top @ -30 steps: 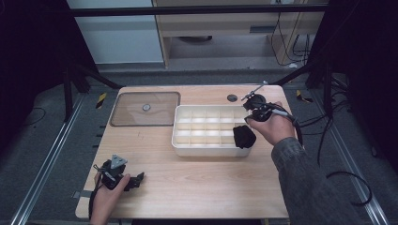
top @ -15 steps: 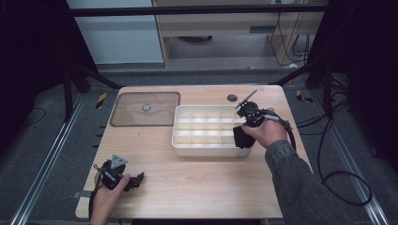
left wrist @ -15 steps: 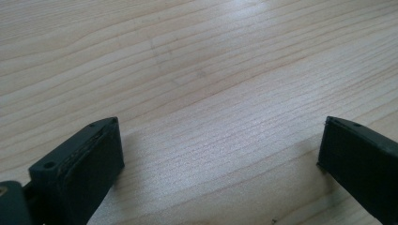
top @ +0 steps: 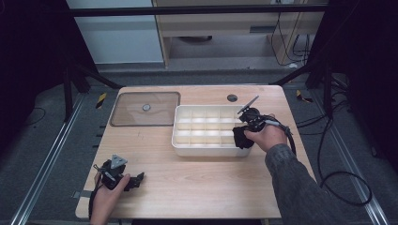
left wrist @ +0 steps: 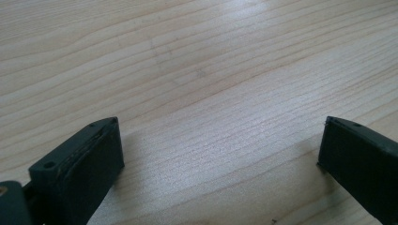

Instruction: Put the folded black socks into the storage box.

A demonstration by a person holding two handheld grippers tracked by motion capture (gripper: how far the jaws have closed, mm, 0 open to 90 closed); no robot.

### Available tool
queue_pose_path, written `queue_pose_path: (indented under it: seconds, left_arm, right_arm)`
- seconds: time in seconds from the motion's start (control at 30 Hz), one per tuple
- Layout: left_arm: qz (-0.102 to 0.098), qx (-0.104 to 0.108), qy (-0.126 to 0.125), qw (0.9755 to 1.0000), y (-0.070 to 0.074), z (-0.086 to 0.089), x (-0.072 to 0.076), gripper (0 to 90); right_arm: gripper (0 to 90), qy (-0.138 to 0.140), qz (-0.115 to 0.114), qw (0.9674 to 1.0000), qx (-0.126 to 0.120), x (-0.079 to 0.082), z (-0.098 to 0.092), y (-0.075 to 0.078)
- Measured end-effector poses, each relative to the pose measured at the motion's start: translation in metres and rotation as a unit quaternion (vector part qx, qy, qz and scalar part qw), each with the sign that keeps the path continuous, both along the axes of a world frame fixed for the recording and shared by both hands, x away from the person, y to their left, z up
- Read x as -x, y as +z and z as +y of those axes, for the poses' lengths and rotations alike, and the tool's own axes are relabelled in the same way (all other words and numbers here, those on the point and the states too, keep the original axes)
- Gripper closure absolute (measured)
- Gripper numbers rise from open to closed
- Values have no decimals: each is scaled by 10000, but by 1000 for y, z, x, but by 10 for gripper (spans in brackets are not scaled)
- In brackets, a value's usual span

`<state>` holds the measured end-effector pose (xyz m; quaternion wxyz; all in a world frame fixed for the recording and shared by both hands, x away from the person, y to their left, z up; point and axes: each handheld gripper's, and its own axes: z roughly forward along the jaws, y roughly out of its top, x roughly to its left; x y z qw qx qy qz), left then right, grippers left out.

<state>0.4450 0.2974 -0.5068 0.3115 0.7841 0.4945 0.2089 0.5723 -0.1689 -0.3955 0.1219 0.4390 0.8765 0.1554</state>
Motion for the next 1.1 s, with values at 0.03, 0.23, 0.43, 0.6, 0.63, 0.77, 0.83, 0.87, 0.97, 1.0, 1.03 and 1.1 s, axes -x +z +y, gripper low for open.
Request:
queue_pose_path:
  seconds: [0.03, 0.23, 0.43, 0.6, 0.63, 0.77, 0.83, 0.87, 0.97, 1.0, 1.03, 1.1]
  left_arm:
    - [-2, -4, 2, 10000, 0, 0, 0, 0]
    - [1, 1, 6, 10000, 0, 0, 0, 0]
    - [6, 13, 14, 10000, 0, 0, 0, 0]
    - [6, 9, 16, 10000, 0, 0, 0, 0]
    - [8, 10, 18, 10000, 0, -1, 0, 0]
    - [8, 9, 17, 10000, 0, -1, 0, 0]
    - [0, 30, 34, 10000, 0, -1, 0, 0]
    - [-2, 30, 34, 10000, 0, -1, 0, 0]
    - [-1, 29, 32, 10000, 0, -1, 0, 0]
    - [-2, 19, 20, 10000, 0, -1, 0, 0]
    - [-3, 20, 19, 10000, 0, -1, 0, 0]
    - [0, 20, 19, 10000, 0, -1, 0, 0]
  right_arm:
    - [900, -7, 16, 10000, -3, 0, 1, -2]
    - [900, -21, 153, 9999, 19, -1, 6, -13]
    - [900, 4, 278, 9996, 69, -1, 9, -27]
    - [900, -36, 336, 9994, 35, -2, 10, -29]
    - [900, -43, 340, 9994, 39, -1, 10, -30]
    - [900, 29, 333, 9994, 109, -3, 10, -33]
    - [900, -47, 417, 9991, 74, -3, 11, -34]
    - [900, -66, 438, 9990, 77, -3, 11, -35]
    - [900, -38, 443, 9989, 120, -4, 11, -38]
    - [900, -61, 489, 9987, 123, -4, 12, -39]
    - [900, -47, 510, 9986, 117, -5, 12, -40]
    - [900, -73, 513, 9986, 124, -5, 12, -43]
